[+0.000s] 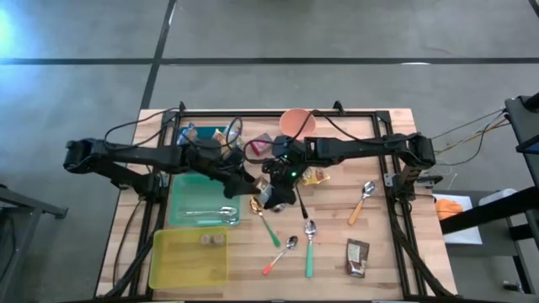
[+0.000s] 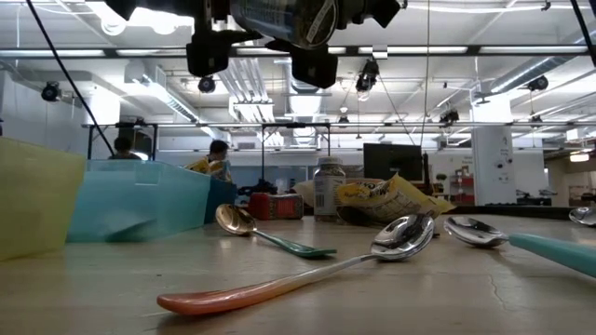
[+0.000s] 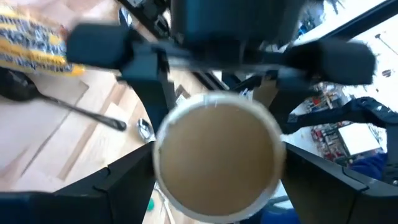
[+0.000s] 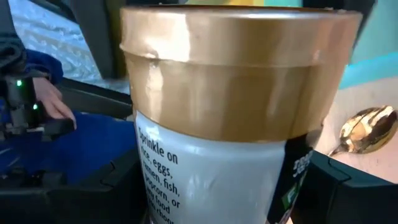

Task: Pick & Place Food Item
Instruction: Put the golden seasoning bottle into the yellow bin

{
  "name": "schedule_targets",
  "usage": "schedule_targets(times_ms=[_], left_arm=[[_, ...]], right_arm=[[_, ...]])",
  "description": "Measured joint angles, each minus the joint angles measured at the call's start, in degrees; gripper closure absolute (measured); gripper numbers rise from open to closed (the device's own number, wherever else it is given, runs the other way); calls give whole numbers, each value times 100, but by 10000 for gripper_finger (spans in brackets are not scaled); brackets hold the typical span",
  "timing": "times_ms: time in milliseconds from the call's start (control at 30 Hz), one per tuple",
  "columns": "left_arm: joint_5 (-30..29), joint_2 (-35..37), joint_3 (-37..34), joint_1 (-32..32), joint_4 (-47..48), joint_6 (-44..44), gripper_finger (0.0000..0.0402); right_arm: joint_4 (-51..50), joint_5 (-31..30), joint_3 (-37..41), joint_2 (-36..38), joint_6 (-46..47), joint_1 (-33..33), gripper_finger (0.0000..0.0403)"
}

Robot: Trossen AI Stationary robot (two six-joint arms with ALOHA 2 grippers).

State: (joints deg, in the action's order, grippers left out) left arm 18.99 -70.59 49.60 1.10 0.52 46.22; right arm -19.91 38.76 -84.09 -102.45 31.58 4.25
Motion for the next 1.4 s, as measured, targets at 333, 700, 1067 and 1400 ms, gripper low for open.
schedule_targets(times_ms=[333,700,1067,1400], left_arm=[[96,-272,7,12,-160,-109,88],[373,-254,26,83,-272,-83,113],[421,-243,31,88,-418,7,120],[433,-239,44,96,-677,46,68]], right_arm=[[162,48,0,-1,128,18,133],[5,334,-15,6,-33,-61,133],[-122,645,4,4,-184,-177,133],[-30,687,5,-1,-258,-228,133]])
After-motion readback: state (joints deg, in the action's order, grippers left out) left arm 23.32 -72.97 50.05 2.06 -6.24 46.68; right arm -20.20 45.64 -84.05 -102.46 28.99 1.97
